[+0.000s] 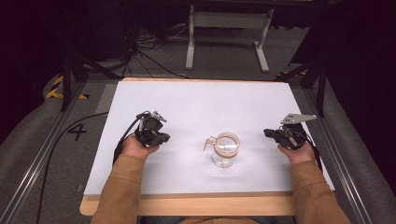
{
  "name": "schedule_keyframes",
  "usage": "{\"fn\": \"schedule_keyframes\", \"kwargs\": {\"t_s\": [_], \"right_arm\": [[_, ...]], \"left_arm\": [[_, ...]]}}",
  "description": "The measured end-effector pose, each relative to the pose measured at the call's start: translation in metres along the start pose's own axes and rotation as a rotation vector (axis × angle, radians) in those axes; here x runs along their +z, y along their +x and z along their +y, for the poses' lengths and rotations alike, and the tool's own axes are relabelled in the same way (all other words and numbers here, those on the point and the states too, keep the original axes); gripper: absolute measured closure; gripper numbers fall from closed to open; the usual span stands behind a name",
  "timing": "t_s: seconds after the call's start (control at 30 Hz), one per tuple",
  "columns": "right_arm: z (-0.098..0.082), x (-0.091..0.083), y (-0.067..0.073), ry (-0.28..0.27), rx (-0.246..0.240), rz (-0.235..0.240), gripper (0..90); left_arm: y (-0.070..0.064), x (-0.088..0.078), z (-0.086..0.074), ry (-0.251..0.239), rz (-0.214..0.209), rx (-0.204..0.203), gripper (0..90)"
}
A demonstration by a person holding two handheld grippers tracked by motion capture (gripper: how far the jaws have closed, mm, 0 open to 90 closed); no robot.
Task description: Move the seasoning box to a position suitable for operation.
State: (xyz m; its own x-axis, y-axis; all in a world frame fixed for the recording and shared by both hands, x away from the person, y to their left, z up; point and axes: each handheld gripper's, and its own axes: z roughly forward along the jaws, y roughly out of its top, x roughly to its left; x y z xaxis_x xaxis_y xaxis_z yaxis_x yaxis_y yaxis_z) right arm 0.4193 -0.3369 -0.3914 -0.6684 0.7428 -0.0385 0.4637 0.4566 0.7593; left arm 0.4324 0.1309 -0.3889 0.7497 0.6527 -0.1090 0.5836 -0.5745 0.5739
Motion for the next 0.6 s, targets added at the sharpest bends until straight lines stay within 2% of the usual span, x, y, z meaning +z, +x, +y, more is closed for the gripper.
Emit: {"fn": "schedule_keyframes", "kwargs": {"t_s": [0.07, 0.13, 0.23, 0.27, 0.5, 0.6], "right_arm": [[-0.001, 0.003, 0.001, 0.009, -0.001, 0.008, 89.8], [-0.001, 0.004, 0.002, 0.015, -0.009, 0.010, 89.7], [-0.001, 0.003, 0.002, 0.005, -0.007, 0.020, 89.7], [-0.001, 0.003, 0.002, 0.005, -0.007, 0.020, 89.7], [-0.002, 0.003, 0.008, 0.004, -0.030, 0.035, 89.5], [-0.004, 0.001, 0.011, 0.005, -0.037, 0.036, 89.4]], "left_arm": [[-0.002, -0.001, 0.002, 0.015, -0.018, 0.009, 87.0], [-0.007, -0.003, 0.004, 0.027, -0.055, 0.013, 88.5], [-0.015, -0.005, 0.009, 0.015, -0.093, 0.040, 89.6], [-0.015, -0.005, 0.009, 0.015, -0.093, 0.040, 89.6], [-0.042, -0.004, 0.025, 0.001, -0.141, 0.149, 89.7], [-0.053, 0.000, 0.032, -0.001, -0.149, 0.198, 89.8]]}}
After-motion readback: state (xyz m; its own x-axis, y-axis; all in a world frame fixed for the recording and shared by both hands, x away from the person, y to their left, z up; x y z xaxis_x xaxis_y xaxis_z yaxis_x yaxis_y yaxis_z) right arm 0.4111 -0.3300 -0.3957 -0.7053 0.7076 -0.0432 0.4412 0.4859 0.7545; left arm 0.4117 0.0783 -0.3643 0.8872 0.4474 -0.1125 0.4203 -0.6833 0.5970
